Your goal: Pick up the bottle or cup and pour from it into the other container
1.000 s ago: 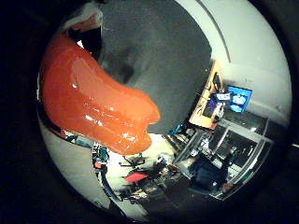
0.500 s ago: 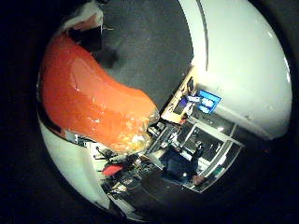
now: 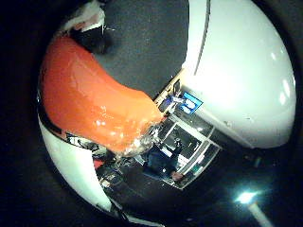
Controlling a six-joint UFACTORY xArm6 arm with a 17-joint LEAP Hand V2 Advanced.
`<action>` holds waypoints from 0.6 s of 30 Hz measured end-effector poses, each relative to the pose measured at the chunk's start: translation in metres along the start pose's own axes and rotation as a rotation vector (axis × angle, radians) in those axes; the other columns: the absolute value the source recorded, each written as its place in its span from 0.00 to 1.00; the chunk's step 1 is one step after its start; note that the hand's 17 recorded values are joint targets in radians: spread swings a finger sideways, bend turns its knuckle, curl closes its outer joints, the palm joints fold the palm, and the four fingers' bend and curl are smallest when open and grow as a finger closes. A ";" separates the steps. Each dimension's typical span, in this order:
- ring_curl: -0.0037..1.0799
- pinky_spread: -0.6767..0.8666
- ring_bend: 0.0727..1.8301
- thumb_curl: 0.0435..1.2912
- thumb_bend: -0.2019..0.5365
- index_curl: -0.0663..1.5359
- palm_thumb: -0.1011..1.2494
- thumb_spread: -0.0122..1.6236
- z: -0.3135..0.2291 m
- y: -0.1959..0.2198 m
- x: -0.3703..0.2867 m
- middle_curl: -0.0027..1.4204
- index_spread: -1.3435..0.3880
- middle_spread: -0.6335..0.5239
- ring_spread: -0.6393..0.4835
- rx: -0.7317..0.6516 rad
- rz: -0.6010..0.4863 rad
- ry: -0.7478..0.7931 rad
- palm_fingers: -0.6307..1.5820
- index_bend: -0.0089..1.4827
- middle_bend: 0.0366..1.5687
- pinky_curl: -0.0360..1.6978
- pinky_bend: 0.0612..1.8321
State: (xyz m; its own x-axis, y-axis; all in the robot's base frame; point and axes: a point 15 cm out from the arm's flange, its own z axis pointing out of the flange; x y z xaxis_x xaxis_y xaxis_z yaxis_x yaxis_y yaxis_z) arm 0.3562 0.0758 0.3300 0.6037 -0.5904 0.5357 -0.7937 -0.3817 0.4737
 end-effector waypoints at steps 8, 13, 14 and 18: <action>0.75 0.29 0.71 0.74 0.25 0.52 0.85 0.28 -0.005 -0.005 -0.013 0.52 0.67 0.46 0.37 -0.010 -0.020 0.024 0.79 0.80 0.88 0.67 0.65; 0.75 0.29 0.71 0.74 0.25 0.52 0.85 0.28 -0.006 -0.009 -0.014 0.52 0.67 0.46 0.36 -0.013 -0.020 0.028 0.79 0.80 0.88 0.67 0.65; 0.75 0.29 0.71 0.73 0.24 0.52 0.84 0.28 -0.006 -0.009 -0.014 0.52 0.67 0.46 0.36 -0.013 -0.020 0.026 0.79 0.80 0.88 0.67 0.65; 0.76 0.29 0.71 0.73 0.24 0.52 0.84 0.28 -0.005 -0.009 -0.014 0.52 0.67 0.46 0.36 -0.015 -0.020 0.026 0.79 0.80 0.88 0.67 0.65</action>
State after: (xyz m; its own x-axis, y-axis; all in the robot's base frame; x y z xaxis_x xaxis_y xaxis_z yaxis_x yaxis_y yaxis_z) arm 0.3548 0.0910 0.3218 0.6216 -0.5639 0.5437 -0.7802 -0.3828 0.4948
